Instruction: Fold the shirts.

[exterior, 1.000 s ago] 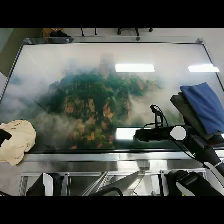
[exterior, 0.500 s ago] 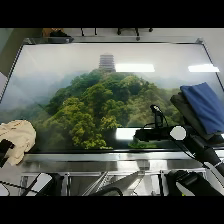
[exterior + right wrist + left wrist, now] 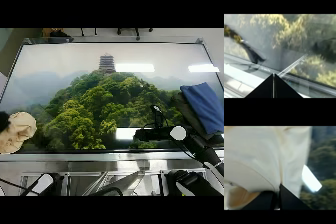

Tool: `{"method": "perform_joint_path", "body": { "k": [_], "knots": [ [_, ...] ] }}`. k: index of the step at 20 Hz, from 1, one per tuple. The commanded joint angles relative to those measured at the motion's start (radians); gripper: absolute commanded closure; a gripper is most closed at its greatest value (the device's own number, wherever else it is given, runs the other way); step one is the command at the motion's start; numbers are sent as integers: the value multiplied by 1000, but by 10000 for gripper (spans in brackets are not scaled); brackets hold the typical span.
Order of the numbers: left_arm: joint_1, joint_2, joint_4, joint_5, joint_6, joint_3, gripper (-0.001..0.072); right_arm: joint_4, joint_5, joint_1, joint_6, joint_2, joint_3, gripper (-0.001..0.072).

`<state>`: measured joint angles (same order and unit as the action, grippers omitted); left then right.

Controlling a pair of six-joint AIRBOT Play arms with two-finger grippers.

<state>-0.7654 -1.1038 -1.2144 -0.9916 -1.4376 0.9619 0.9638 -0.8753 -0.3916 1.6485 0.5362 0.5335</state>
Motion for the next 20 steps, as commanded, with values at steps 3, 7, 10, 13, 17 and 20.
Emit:
{"method": "perform_joint_path", "body": {
  "k": [3,7,10,13,17,20],
  "knots": [
    [441,237,434,116,7,286,694,0,0,-1,0,-1,0,696],
    [837,256,423,190,0,452,694,0,0,-1,0,-1,0,696],
    [1027,184,420,178,-3,478,694,0,0,-1,0,-1,0,696],
    [1092,84,419,106,-3,477,694,0,0,-1,0,-1,0,696],
    [1073,-55,348,-15,-19,477,694,0,0,-1,0,-1,0,696],
    [1075,-166,239,-134,-29,477,693,0,0,-1,0,-1,0,696]
  ]
}}
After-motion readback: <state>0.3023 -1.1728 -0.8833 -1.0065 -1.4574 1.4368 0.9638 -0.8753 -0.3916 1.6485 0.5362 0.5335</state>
